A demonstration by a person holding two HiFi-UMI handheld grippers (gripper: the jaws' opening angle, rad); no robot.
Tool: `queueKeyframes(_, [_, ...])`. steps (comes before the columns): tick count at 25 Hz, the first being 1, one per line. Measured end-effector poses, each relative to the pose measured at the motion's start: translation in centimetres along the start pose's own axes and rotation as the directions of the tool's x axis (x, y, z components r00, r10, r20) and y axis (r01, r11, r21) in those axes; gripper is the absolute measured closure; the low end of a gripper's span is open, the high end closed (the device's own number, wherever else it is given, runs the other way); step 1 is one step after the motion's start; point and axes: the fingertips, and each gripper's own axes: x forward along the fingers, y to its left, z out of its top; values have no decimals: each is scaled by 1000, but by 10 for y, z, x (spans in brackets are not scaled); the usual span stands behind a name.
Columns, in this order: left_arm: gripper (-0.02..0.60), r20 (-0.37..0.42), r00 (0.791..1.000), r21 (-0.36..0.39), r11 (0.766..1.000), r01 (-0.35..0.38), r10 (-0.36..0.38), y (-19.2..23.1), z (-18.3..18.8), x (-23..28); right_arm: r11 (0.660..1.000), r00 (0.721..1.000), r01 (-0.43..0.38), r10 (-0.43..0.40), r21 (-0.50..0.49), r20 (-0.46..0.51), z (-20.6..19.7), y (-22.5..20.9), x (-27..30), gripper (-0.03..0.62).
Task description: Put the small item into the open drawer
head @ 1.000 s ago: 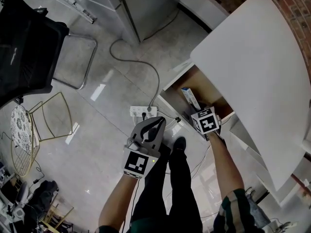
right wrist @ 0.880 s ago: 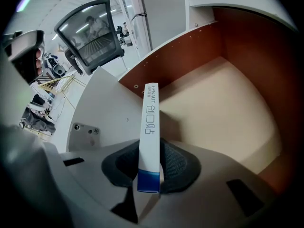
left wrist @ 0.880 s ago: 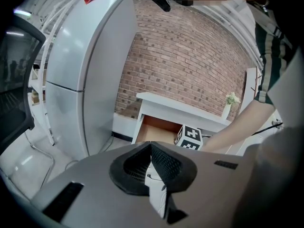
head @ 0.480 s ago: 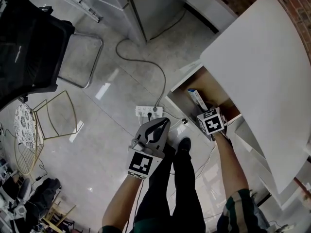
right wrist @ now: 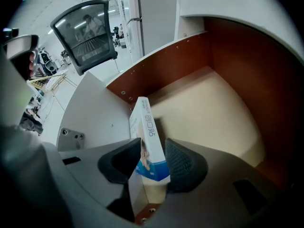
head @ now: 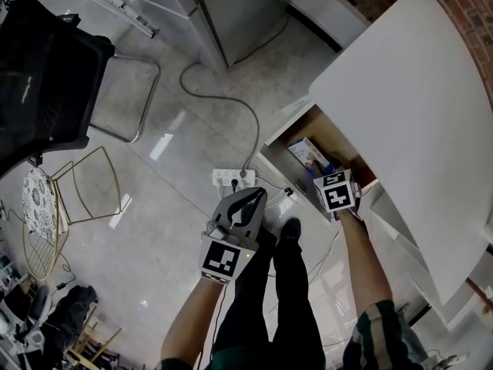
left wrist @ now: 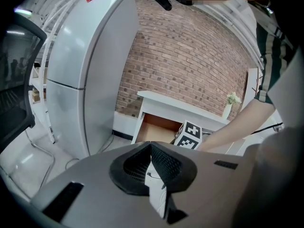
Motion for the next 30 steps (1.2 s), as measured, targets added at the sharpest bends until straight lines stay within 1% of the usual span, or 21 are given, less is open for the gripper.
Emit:
queueKeyframes(3, [568, -4, 1000, 7, 1000, 0, 0, -1, 0, 0, 999, 999, 38, -38, 13, 37, 6, -7, -6, 434])
queueKeyframes(7, [568, -8, 1000, 14, 1000, 4, -3, -4, 1, -1, 999, 998, 52, -52, 14, 47, 4, -12, -13, 436])
queueKeyframes(8, [568, -7, 1000, 16, 1000, 4, -3, -5, 2, -1, 998, 997, 55, -55, 17, 50, 5, -13, -16, 448])
queueKeyframes(9, [568, -7, 1000, 18, 1000, 3, -3, -6, 3, -1, 998, 997, 56, -57, 21, 54, 5, -13, -19, 480])
queueKeyframes(11, [568, -5, 1000, 22, 1000, 1, -1, -9, 5, -2, 998, 996, 56, -58, 31, 63, 3, -10, -25, 514])
queueKeyframes(17, [568, 3, 1000, 41, 999, 0, -1, -21, 16, -7, 995, 993, 64, -71, 76, 91, 1, -5, -49, 560])
queueKeyframes(22, [568, 9, 1000, 69, 998, -8, 8, -34, 25, -14, 991, 986, 45, -64, 124, 153, 4, 6, -78, 569])
queueKeyframes(26, [568, 24, 999, 82, 996, -39, 38, -43, 34, -23, 991, 975, 16, -45, 133, 219, 4, 33, -111, 569])
queueKeyframes(30, [568, 36, 998, 83, 995, -59, 56, -59, 47, -34, 990, 961, -33, -6, 136, 277, 2, 59, -156, 569])
